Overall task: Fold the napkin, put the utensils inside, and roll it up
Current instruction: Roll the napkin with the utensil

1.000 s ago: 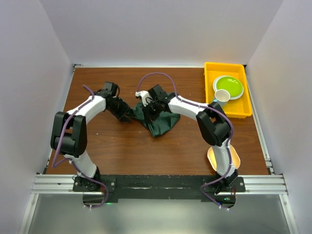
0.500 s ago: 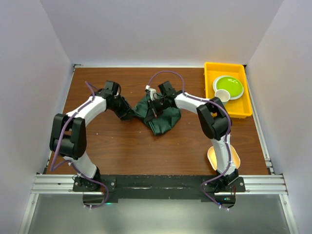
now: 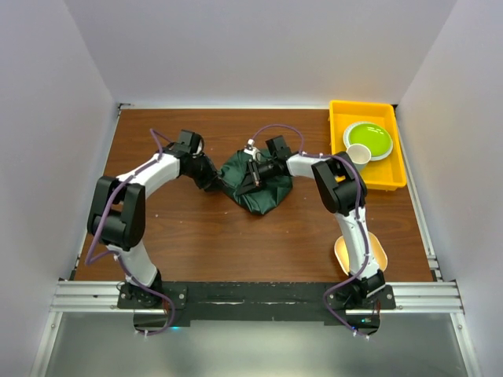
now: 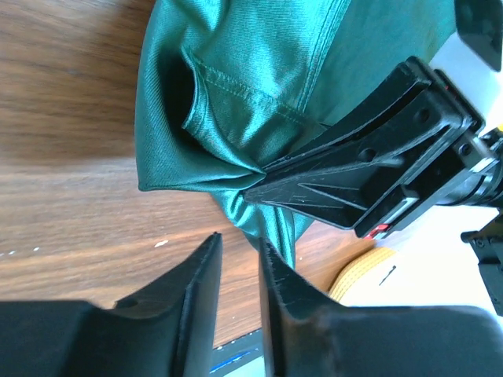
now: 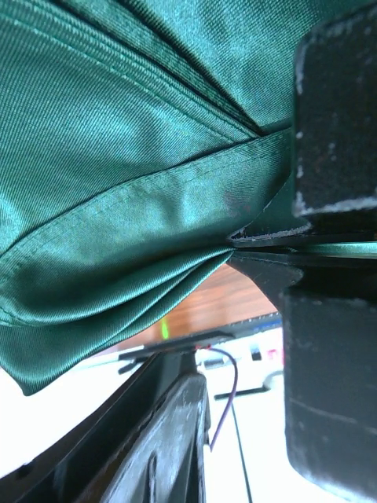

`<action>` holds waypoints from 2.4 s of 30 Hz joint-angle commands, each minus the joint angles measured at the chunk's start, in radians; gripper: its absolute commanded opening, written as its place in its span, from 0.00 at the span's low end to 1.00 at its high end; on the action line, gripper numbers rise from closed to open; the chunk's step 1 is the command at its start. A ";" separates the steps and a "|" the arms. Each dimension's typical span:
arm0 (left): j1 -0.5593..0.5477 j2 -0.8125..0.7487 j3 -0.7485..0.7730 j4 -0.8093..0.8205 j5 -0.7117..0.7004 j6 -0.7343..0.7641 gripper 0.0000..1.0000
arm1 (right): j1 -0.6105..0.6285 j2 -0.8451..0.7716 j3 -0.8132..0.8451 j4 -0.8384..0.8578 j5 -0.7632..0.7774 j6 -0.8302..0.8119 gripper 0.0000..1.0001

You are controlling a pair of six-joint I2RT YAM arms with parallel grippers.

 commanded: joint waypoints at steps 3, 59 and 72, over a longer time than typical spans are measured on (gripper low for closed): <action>-0.012 0.039 0.035 0.099 0.073 0.026 0.24 | -0.044 0.052 -0.005 0.118 -0.057 0.125 0.00; -0.020 0.357 -0.247 0.898 0.156 -0.100 0.00 | -0.090 0.034 0.263 -0.406 0.080 -0.007 0.41; -0.020 0.373 -0.236 0.826 0.178 -0.097 0.00 | 0.017 -0.311 0.179 -0.715 0.619 -0.419 0.98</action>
